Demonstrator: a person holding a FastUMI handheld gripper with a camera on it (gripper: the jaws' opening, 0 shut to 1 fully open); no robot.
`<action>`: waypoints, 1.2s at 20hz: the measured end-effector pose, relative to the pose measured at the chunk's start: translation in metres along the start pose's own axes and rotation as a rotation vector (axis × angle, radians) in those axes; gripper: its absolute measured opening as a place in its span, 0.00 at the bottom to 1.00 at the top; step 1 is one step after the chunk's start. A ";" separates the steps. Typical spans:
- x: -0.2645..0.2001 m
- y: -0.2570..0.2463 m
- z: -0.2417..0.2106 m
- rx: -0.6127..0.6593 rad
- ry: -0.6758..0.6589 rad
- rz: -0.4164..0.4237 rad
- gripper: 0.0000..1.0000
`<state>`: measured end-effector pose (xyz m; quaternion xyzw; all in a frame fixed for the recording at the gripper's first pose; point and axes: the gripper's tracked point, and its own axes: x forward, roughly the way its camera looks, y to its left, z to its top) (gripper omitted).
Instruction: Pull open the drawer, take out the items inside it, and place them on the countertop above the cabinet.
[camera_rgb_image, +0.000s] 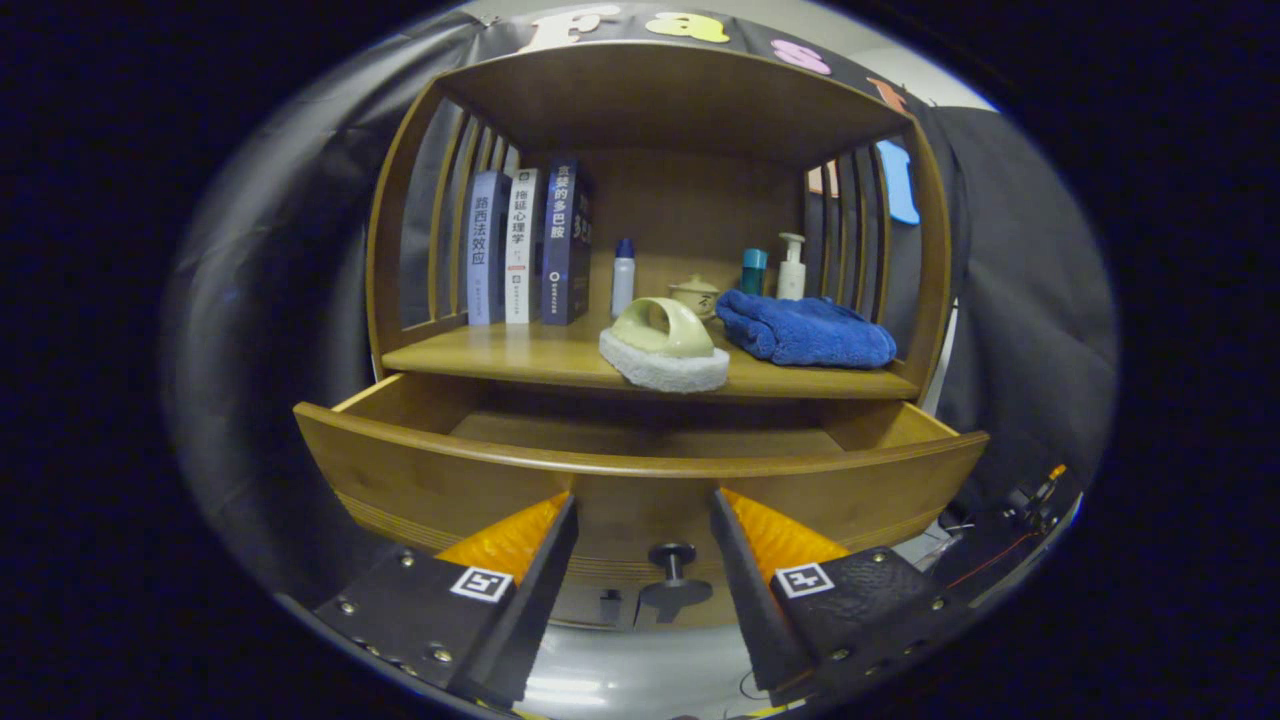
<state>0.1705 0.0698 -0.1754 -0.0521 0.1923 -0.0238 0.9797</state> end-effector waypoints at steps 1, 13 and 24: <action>0.007 0.000 0.002 0.004 -0.003 0.003 0.81; 0.066 0.002 0.018 0.007 -0.032 0.005 0.81; 0.088 0.002 0.021 0.030 -0.006 0.001 0.81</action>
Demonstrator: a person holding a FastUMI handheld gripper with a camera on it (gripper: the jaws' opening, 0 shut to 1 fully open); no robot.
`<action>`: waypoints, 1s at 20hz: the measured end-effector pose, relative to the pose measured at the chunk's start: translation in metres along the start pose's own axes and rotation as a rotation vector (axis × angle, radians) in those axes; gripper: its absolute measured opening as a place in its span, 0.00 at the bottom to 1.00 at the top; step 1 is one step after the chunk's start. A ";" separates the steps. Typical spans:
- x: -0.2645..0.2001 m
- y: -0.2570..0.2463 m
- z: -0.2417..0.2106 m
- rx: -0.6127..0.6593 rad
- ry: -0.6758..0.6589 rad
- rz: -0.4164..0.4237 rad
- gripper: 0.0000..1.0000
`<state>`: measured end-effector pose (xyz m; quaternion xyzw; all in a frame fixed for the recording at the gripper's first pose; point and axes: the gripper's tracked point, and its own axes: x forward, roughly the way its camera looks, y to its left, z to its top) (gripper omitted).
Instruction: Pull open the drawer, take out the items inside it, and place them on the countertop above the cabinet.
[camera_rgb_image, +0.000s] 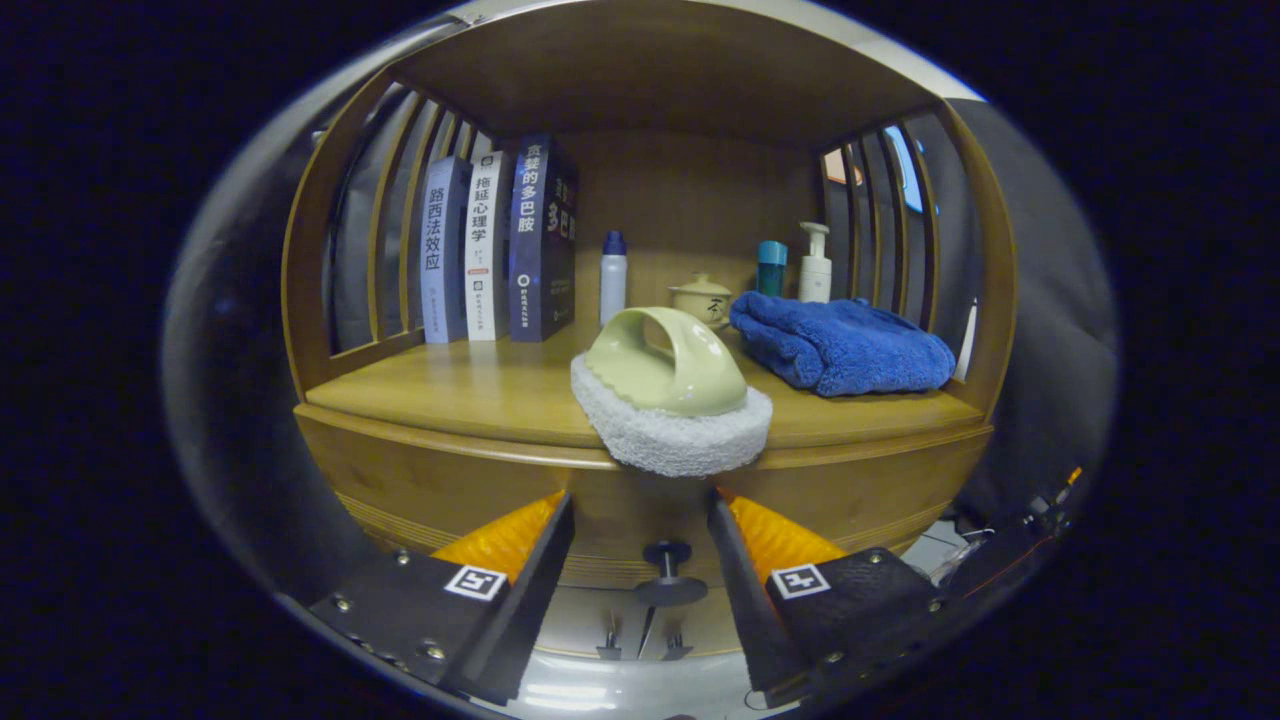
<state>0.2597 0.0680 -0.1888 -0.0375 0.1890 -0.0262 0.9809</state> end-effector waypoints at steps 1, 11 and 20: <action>0.000 0.000 0.000 0.003 -0.001 0.001 0.81; 0.000 -0.001 0.000 0.035 -0.018 0.011 0.81; -0.027 -0.018 -0.011 0.093 0.027 0.057 0.81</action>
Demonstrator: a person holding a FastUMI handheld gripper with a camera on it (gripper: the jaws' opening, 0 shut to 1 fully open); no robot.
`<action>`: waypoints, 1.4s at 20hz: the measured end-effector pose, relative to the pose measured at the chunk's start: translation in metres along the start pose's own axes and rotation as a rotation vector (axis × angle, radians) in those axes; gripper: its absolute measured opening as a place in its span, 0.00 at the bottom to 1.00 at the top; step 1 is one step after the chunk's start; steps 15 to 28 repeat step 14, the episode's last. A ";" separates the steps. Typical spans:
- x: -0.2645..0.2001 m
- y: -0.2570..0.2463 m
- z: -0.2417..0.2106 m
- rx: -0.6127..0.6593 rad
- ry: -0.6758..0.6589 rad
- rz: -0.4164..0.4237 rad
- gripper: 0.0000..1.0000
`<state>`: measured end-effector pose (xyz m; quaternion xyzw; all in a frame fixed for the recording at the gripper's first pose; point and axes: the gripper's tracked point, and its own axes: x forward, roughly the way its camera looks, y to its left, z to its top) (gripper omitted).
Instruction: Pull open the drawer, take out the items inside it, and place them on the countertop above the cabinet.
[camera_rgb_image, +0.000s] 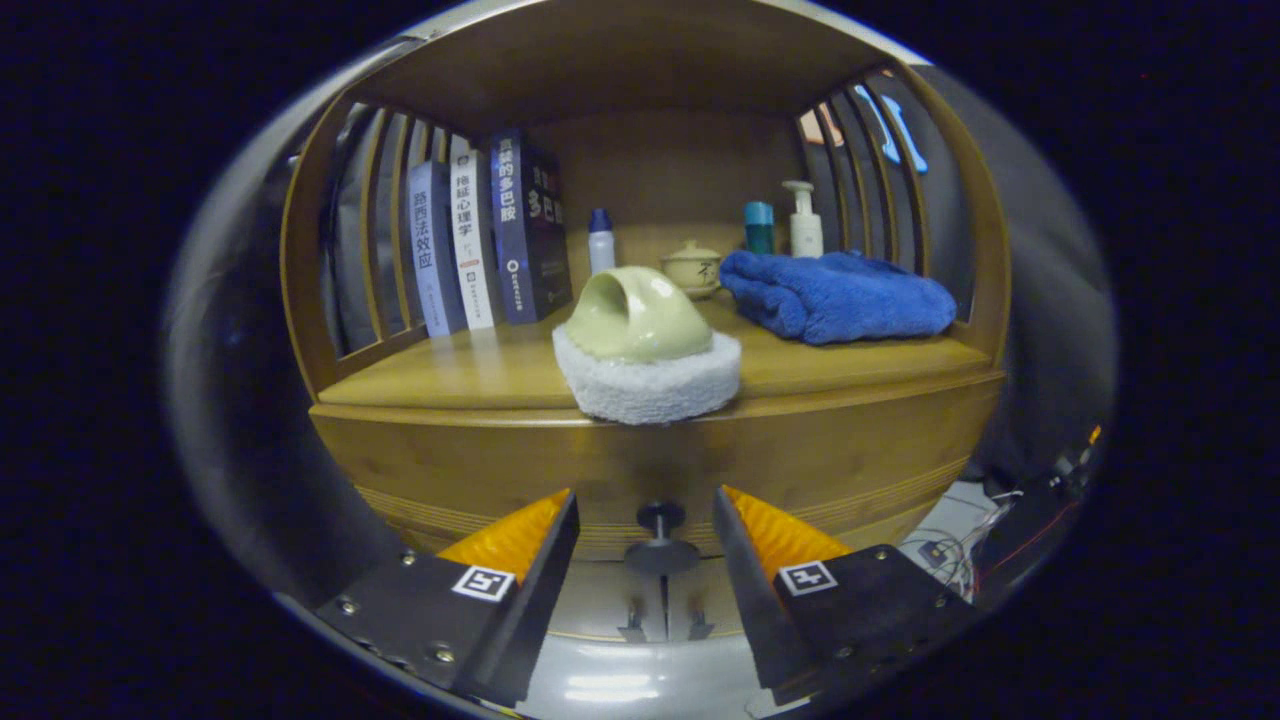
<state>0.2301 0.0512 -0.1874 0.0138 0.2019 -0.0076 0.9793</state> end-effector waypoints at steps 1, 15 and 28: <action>-0.013 -0.001 0.014 0.018 -0.042 0.014 0.81; -0.127 -0.132 0.091 -0.090 -0.168 0.006 0.79; -0.127 -0.132 0.091 -0.090 -0.168 0.006 0.79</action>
